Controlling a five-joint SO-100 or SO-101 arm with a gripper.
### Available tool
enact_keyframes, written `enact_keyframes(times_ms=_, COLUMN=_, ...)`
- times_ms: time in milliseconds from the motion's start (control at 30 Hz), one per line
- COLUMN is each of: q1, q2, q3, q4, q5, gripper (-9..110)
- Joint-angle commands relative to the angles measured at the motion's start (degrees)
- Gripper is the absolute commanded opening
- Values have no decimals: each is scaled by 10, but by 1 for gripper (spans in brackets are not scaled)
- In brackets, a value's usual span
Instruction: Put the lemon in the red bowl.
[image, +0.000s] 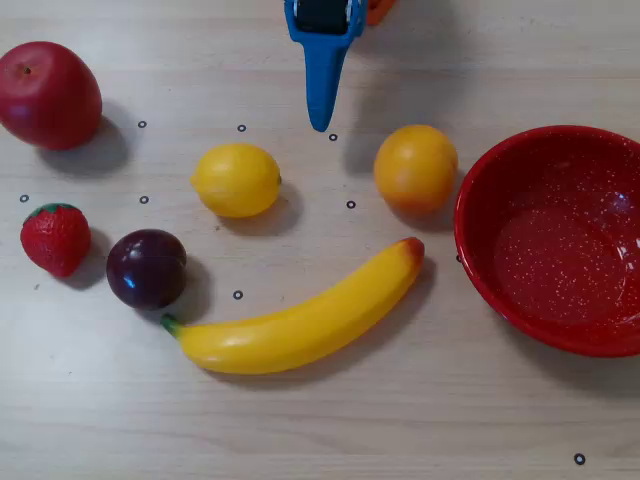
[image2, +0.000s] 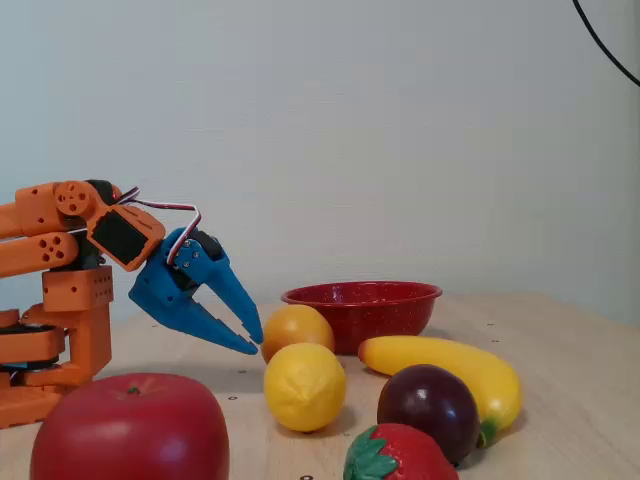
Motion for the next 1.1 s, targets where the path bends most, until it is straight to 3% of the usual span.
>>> enact_keyframes(times_ms=0, q1=8, q2=8, q3=4, q4=0, q5=-7, gripper=0)
enact_keyframes(times_ms=467, q1=0, q2=-11, q3=-28, q4=40, q5=-11, gripper=0)
enact_keyframes(times_ms=667, q1=-29, q2=-92, q3=-113, q4=75, q5=10, gripper=0)
enact_keyframes(times_ms=1067, q1=-62, q2=-301, q3=-394, q4=259, q5=63, gripper=0)
